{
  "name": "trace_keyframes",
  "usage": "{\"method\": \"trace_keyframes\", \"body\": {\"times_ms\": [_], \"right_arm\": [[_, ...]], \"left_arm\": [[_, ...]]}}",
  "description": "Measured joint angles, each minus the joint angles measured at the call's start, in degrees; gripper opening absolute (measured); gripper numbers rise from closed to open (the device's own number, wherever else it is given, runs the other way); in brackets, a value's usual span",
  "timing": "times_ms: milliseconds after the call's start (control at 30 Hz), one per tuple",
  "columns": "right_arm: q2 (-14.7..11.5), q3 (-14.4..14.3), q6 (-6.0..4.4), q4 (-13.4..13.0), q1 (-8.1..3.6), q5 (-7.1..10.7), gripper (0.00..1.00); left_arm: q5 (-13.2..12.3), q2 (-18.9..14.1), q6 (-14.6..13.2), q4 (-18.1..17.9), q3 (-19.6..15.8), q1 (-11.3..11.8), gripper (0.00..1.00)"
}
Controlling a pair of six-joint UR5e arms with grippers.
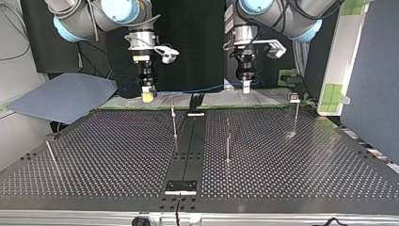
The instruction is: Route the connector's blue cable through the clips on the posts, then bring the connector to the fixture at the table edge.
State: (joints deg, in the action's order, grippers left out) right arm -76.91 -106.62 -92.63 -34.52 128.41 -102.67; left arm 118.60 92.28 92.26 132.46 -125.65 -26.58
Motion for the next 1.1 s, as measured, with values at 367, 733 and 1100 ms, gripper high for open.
{"method": "trace_keyframes", "body": {"times_ms": [367,733,1100], "right_arm": [[-0.79,2.51,0.00,2.56,-1.56,1.39,0.16],[0.85,4.46,-0.03,2.51,-2.86,3.36,0.16],[1.08,5.93,-1.05,2.69,-4.57,5.31,0.16]], "left_arm": [[0.00,0.05,-0.20,2.79,3.88,1.21,0.00],[-0.34,5.55,-0.59,2.19,6.50,2.85,0.00],[-1.84,6.68,-0.60,2.80,9.68,5.20,0.00]]}}
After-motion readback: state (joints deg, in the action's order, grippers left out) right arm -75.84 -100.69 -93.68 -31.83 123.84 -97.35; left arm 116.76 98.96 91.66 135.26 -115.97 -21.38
